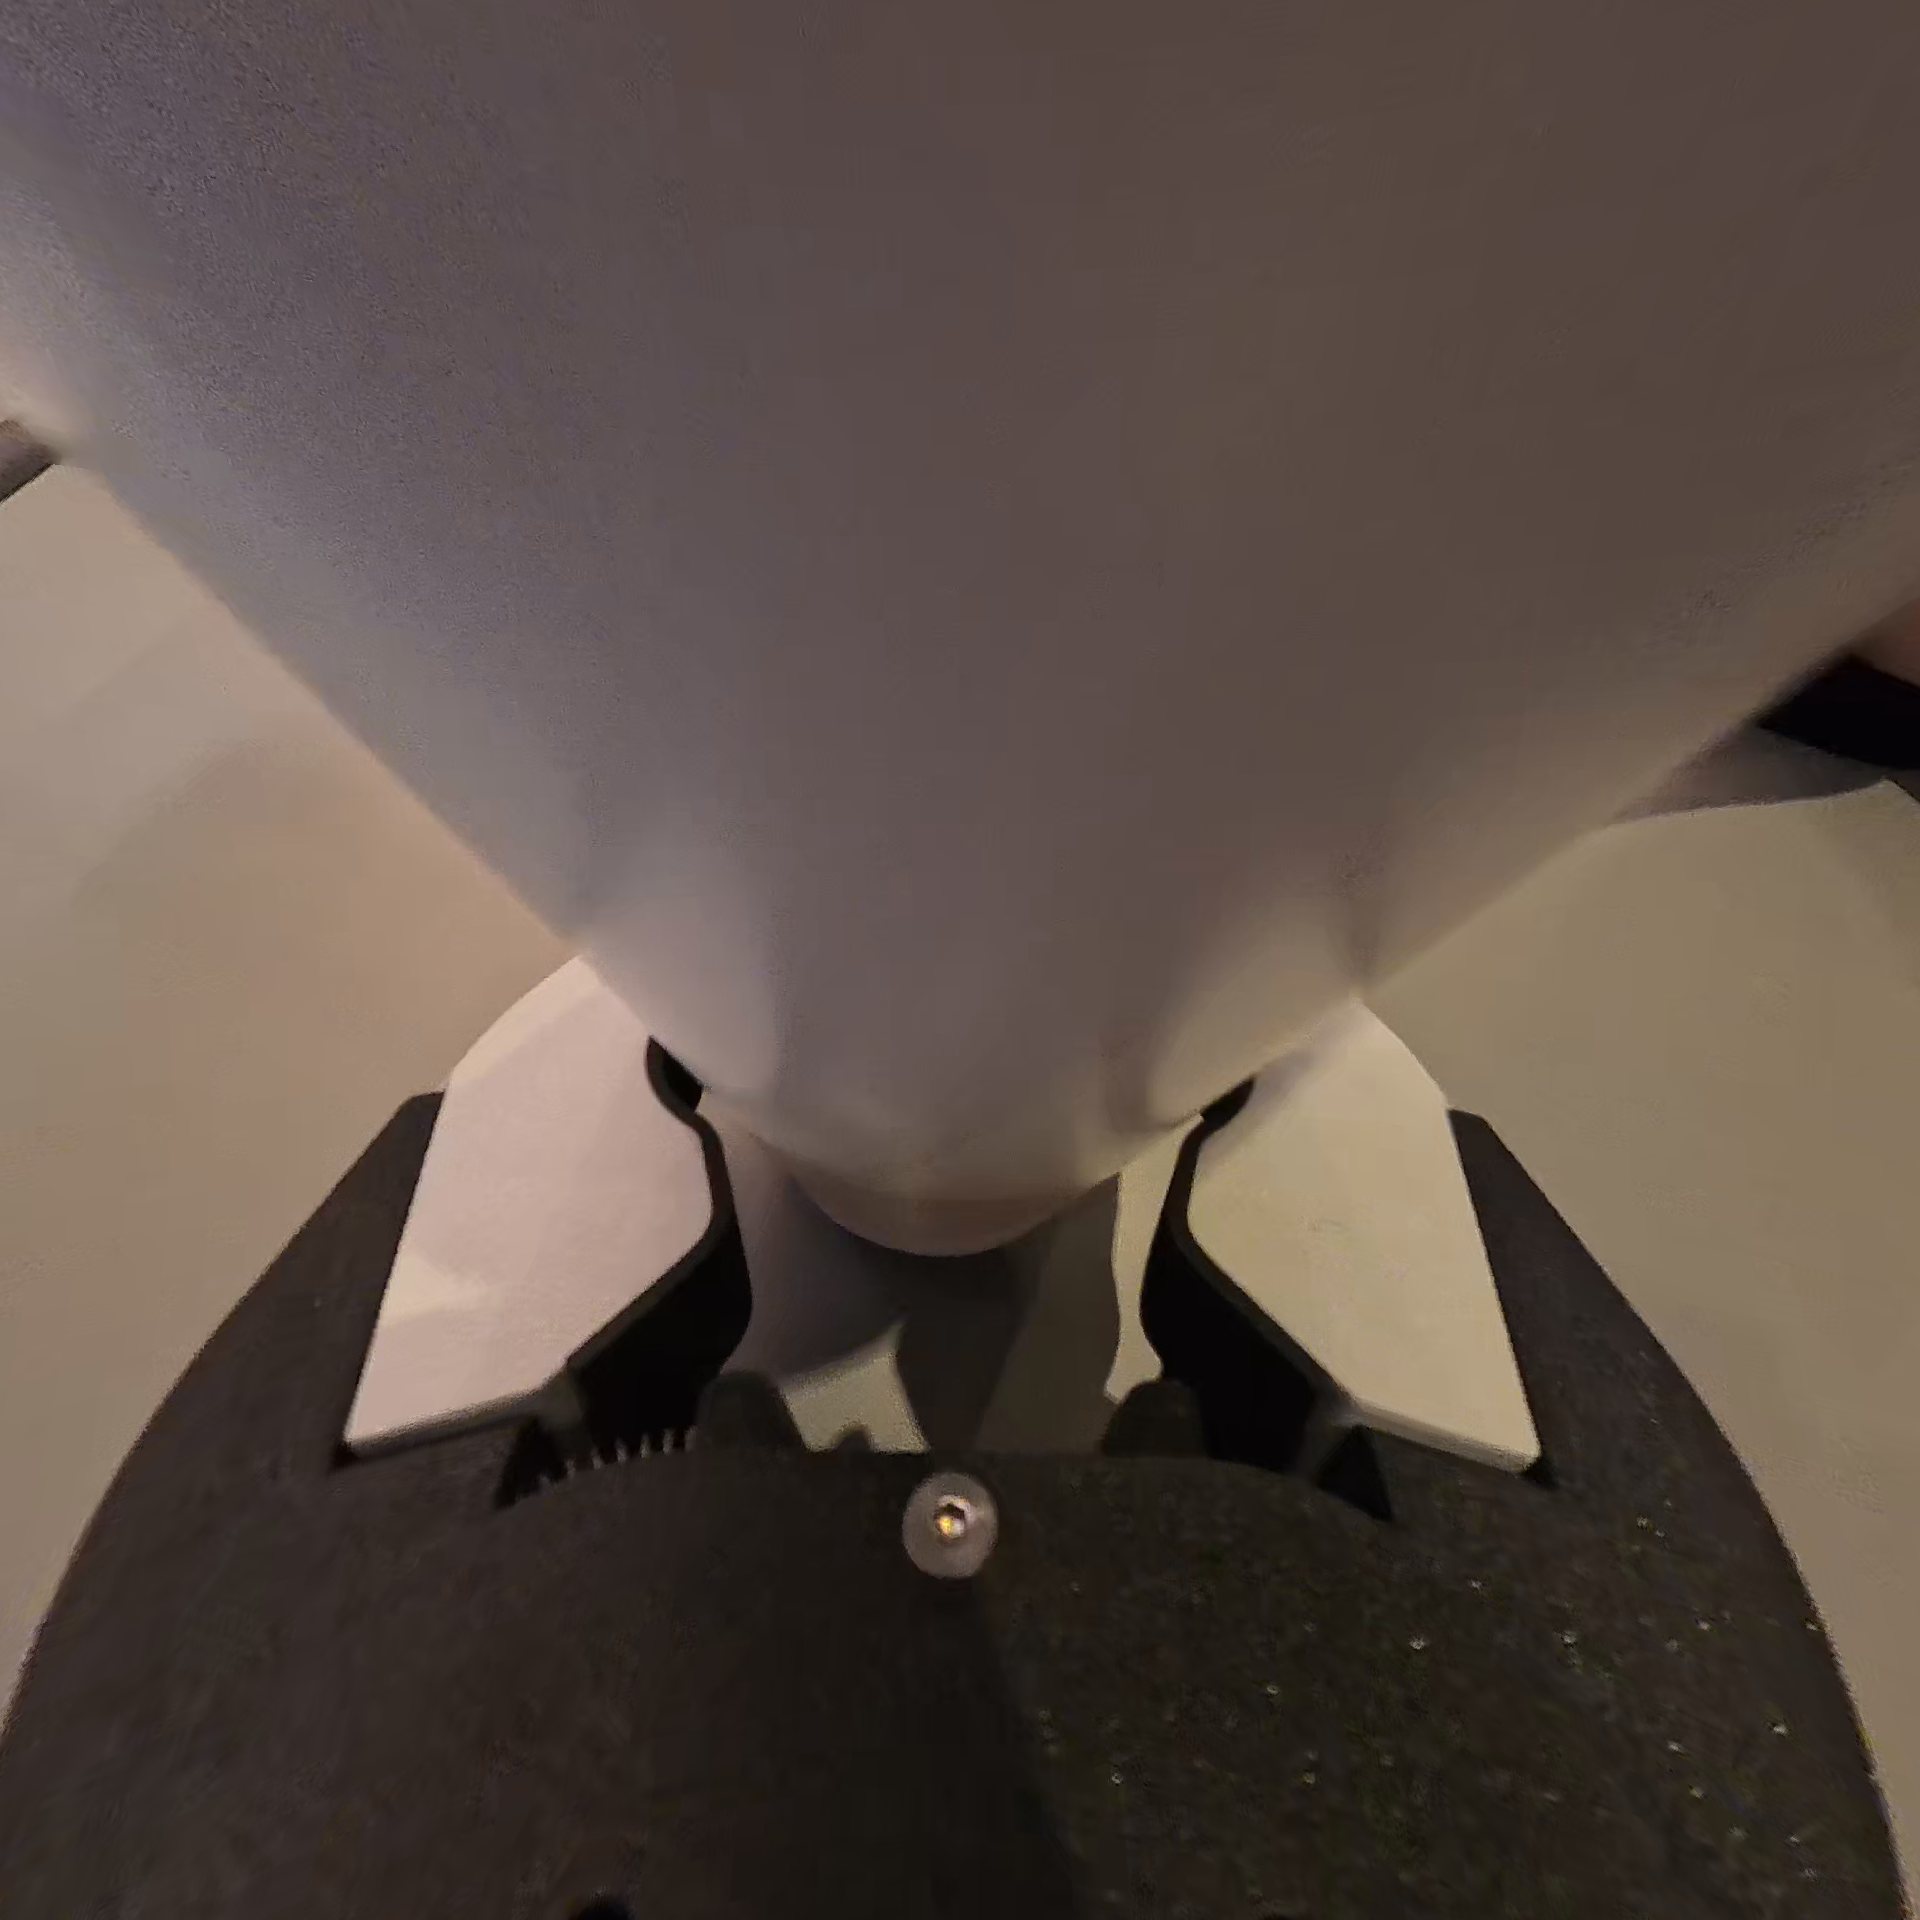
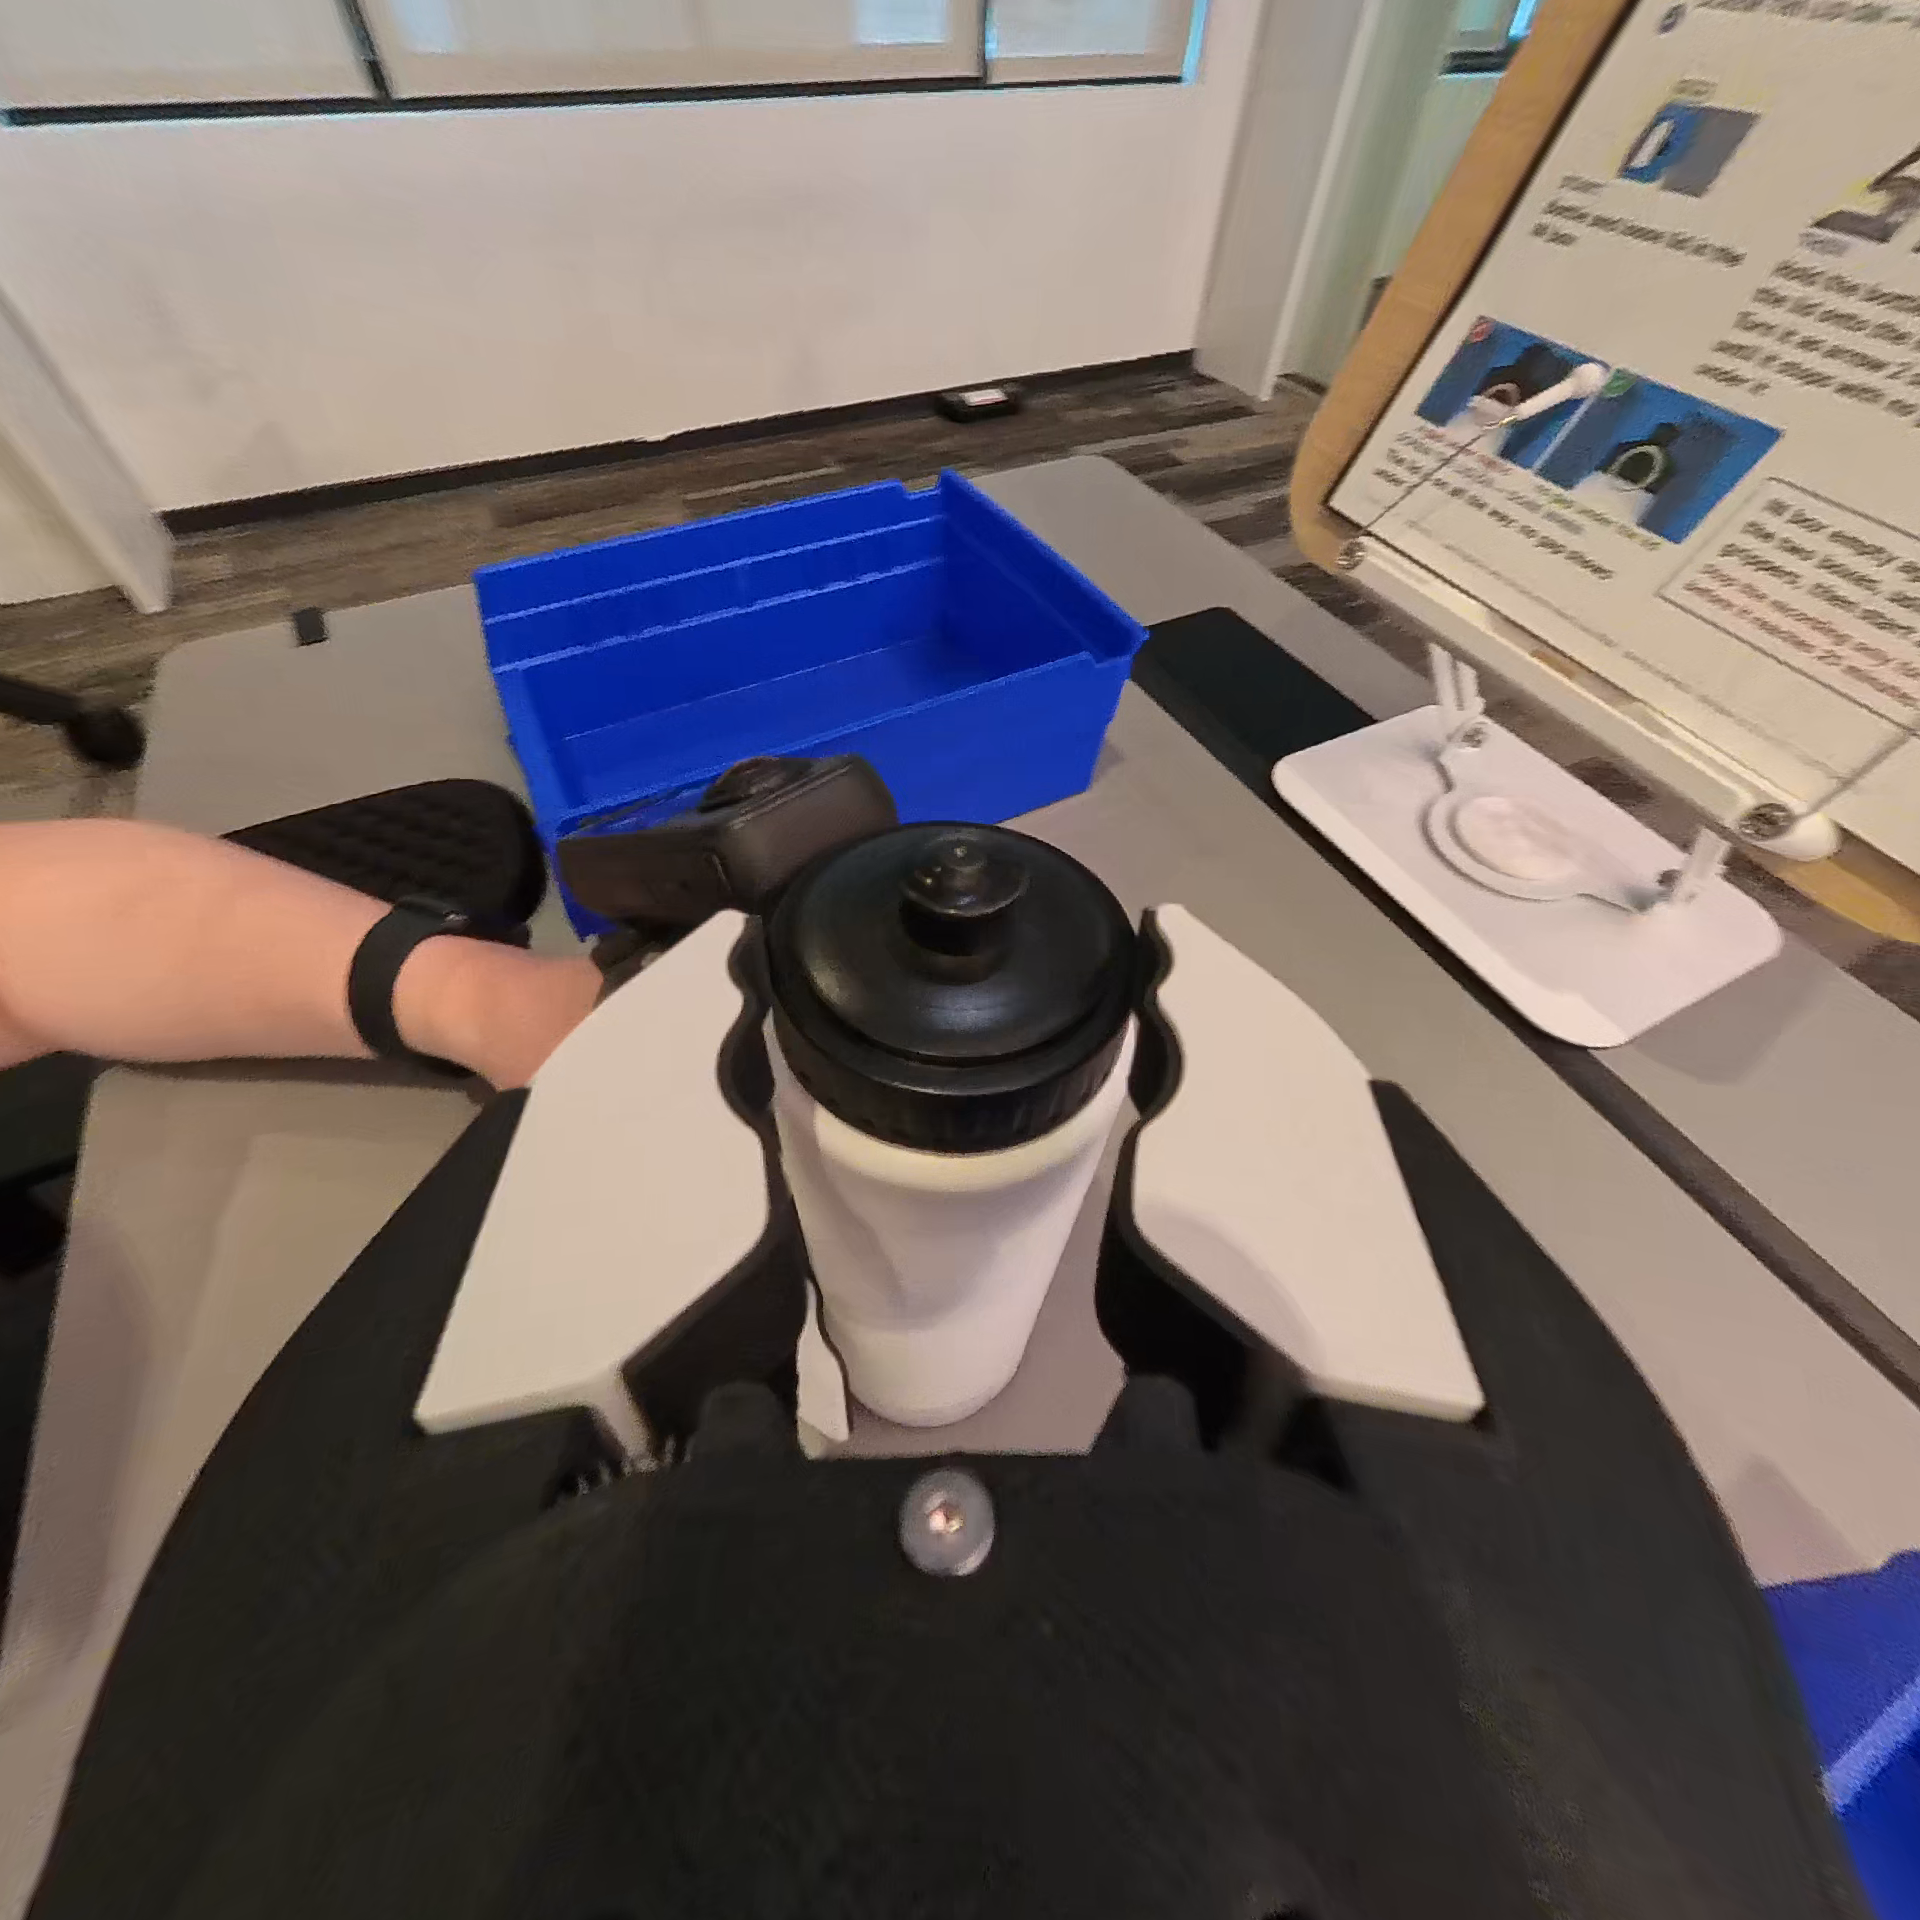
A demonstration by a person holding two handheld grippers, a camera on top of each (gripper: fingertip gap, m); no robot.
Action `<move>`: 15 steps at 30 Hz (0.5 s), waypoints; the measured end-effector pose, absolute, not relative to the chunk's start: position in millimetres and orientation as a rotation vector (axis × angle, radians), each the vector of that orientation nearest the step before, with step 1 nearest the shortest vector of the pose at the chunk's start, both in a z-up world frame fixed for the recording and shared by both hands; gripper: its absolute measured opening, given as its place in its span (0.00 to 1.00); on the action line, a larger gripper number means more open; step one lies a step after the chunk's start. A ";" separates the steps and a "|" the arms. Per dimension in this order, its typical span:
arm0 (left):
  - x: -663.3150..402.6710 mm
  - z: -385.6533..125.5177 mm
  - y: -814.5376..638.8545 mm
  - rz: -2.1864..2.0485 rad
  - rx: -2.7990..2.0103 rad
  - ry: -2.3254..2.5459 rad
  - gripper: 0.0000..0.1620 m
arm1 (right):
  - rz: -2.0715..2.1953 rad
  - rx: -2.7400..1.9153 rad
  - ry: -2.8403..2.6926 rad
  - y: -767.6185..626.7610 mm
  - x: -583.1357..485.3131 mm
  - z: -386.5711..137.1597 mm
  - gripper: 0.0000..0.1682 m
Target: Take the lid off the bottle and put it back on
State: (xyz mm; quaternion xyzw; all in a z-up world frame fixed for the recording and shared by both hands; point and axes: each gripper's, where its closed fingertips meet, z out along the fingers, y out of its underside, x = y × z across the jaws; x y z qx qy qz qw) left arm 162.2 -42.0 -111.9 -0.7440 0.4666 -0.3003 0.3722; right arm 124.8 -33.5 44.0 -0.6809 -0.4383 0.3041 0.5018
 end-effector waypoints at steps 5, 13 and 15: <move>162.1 -111.2 -46.3 -0.807 -1.872 1.239 0.59 | 0.761 -1.596 -1.181 -40.5 126.5 43.4 0.41; 166.9 -112.5 -62.1 -0.831 -1.761 1.400 0.59 | 1.102 -1.470 -1.363 -61.3 129.4 37.7 0.43; 166.7 -112.7 -60.0 -0.811 -1.774 1.385 0.59 | 1.056 -1.500 -1.363 -59.1 130.4 36.7 0.43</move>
